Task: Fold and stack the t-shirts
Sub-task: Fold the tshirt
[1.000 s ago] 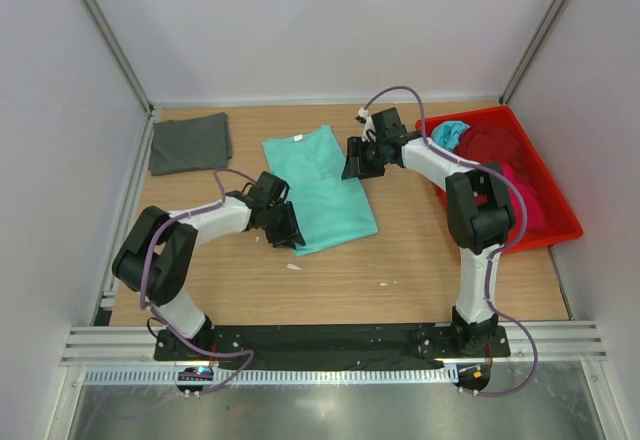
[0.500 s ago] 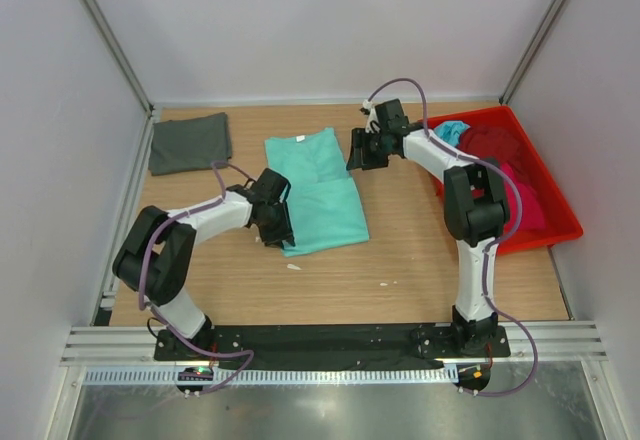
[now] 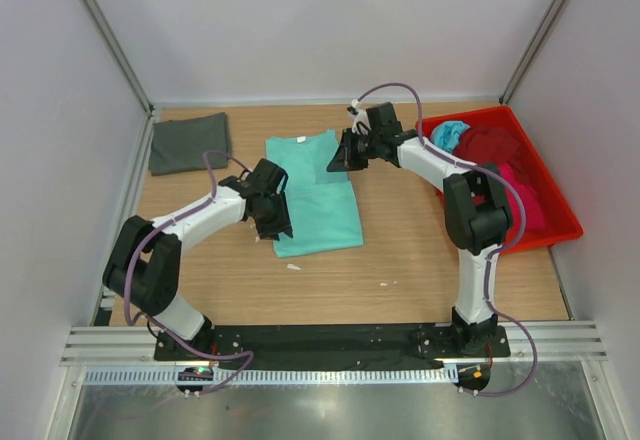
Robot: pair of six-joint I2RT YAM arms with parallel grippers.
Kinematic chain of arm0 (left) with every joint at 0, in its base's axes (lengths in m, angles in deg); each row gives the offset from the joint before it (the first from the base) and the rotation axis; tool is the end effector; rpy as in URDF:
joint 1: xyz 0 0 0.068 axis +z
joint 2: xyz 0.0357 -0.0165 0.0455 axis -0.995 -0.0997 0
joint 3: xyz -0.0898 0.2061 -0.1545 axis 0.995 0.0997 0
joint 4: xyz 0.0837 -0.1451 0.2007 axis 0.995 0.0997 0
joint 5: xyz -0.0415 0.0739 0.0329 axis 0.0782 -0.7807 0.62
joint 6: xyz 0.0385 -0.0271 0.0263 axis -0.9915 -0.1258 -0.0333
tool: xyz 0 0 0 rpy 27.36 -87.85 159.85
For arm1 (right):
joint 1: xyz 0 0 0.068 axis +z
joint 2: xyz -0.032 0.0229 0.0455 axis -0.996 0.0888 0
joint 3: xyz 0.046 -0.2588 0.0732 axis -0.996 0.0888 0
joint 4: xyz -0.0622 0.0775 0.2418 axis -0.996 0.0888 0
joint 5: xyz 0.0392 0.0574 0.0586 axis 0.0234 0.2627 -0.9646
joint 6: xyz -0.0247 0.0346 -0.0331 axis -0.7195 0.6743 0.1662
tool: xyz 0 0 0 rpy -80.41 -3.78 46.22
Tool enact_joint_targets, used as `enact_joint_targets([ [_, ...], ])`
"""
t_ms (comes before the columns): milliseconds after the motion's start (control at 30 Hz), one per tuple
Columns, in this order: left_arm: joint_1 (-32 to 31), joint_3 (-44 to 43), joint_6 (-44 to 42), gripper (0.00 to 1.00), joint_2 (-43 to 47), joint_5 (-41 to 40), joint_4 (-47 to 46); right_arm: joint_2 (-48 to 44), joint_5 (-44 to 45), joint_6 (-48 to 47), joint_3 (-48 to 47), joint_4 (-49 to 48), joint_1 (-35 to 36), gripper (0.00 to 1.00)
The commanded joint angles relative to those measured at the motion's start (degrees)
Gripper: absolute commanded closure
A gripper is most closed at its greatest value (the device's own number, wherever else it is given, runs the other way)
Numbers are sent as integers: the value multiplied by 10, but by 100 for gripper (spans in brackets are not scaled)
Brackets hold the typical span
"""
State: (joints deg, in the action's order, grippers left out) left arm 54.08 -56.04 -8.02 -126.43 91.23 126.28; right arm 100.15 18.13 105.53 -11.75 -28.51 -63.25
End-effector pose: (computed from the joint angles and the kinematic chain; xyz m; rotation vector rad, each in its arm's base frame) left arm 0.2612 -0.1547 0.1992 -0.3410 2.8320 -0.4037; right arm 0.4152 0.1857 0.2126 -0.2552 2.4254 1.0479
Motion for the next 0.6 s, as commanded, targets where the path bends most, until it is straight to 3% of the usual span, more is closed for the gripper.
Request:
enact_joint_targets([
  [0, 2, 14, 5, 61, 8, 20, -21, 2, -72, 51, -11, -70, 17, 92],
  [300, 2, 51, 0, 61, 6, 5, -32, 74, -150, 80, -14, -127, 42, 92],
  [567, 2, 78, -1, 62, -3, -13, -34, 157, -139, 84, -51, -133, 40, 94],
])
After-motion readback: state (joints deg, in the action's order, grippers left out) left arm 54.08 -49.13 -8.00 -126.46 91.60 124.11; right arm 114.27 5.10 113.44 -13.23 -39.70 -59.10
